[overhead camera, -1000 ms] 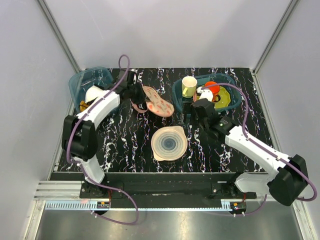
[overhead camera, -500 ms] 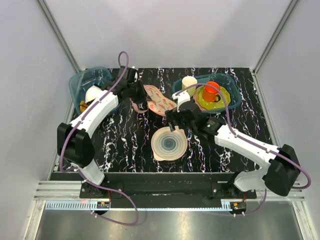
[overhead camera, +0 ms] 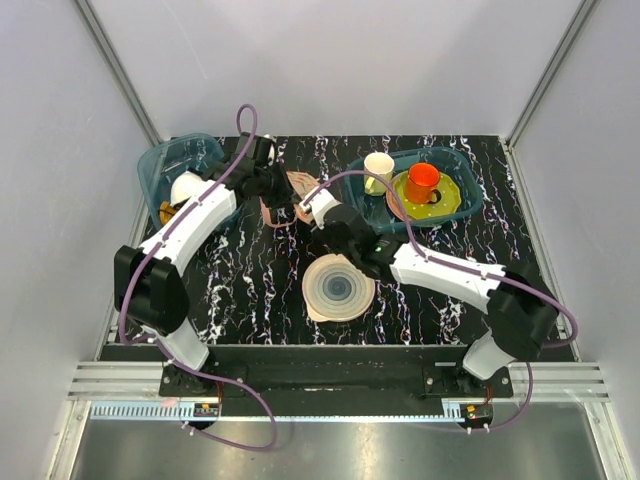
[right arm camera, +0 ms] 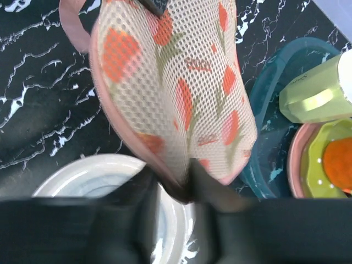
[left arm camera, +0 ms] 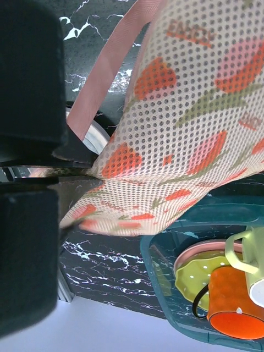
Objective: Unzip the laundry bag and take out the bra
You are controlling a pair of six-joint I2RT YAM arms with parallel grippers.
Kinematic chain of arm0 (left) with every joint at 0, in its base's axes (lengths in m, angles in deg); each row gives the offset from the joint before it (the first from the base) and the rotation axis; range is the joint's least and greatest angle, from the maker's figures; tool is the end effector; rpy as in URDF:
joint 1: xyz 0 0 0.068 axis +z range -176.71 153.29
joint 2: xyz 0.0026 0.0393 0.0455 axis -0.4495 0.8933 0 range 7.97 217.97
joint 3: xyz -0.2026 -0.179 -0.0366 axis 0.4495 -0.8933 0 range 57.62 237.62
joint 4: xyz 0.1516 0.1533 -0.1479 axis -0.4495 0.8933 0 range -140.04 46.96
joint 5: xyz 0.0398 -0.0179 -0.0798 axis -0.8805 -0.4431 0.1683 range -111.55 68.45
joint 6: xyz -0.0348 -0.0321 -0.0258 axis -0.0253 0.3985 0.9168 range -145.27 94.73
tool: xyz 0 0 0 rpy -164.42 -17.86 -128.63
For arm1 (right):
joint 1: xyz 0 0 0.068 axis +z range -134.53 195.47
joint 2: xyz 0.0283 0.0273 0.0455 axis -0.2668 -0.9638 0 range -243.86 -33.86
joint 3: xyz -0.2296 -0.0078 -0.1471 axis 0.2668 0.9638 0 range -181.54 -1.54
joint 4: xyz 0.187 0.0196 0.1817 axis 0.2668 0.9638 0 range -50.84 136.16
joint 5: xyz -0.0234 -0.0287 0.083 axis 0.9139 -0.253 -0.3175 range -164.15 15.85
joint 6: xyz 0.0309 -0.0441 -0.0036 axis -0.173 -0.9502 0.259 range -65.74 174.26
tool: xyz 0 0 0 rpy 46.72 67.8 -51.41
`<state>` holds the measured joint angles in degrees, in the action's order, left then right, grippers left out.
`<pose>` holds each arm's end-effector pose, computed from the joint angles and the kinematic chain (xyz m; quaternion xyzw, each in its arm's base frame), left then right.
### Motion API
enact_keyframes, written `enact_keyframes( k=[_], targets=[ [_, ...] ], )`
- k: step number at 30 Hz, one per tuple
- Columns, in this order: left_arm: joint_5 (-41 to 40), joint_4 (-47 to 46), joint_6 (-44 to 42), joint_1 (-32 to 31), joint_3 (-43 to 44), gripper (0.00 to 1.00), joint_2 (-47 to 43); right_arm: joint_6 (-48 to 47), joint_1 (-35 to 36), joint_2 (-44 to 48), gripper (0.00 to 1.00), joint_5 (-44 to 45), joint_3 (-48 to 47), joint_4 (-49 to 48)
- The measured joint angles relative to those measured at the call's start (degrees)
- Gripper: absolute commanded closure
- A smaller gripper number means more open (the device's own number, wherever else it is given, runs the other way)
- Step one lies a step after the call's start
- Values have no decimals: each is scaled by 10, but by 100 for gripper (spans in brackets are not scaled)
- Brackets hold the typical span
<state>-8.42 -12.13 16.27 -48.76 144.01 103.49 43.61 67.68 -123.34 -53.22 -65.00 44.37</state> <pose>0.3407 -0.1467 0.3171 -0.1152 0.9182 -0.2821 0.2532 0.2281 0.2734 0.2682 -0.3707 0.7776 0.0232 0.5073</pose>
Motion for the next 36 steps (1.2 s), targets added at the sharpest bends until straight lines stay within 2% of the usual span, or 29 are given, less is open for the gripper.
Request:
enact_keyframes(
  k=[2,3,4,6,7,8,9,11,15,20,25,28,32,36],
  targets=[
    [0,-3,-4,0,0,100,0,-7,1,-14,100,1,-9,-7],
    [0,-9,-9,0,0,95,0,-6,2,-20,100,-1,-12,-7],
    [2,-13,-14,1,0,72,0,-5,3,-23,100,-3,-16,-7],
    [8,-15,-32,3,0,40,0,3,6,-22,100,-7,-18,-3],
    [11,-15,-41,3,2,29,0,11,6,-20,100,-12,-18,-2],
    [13,-14,-51,3,3,11,0,20,5,-16,100,-19,-19,2],
    [12,-10,-61,3,8,1,0,43,0,-10,100,-37,-19,13],
    [7,-1,-82,3,19,1,-3,82,-17,5,100,-78,-23,38],
    [-11,1,-113,12,31,1,-38,205,-98,27,100,-183,-49,70],
    [-26,-9,-146,36,24,1,-128,391,-199,35,100,-334,-54,39],
    [-10,-51,-163,36,-67,1,-211,546,-232,31,100,-442,-46,-23],
    [28,-71,-163,33,-136,1,-224,627,-245,31,100,-498,-29,-73],
    [39,-85,-194,5,-219,1,-236,708,-269,30,100,-541,1,-112],
    [23,-87,-229,-38,-242,1,-261,754,-280,24,100,-557,12,-138]
  ],
)
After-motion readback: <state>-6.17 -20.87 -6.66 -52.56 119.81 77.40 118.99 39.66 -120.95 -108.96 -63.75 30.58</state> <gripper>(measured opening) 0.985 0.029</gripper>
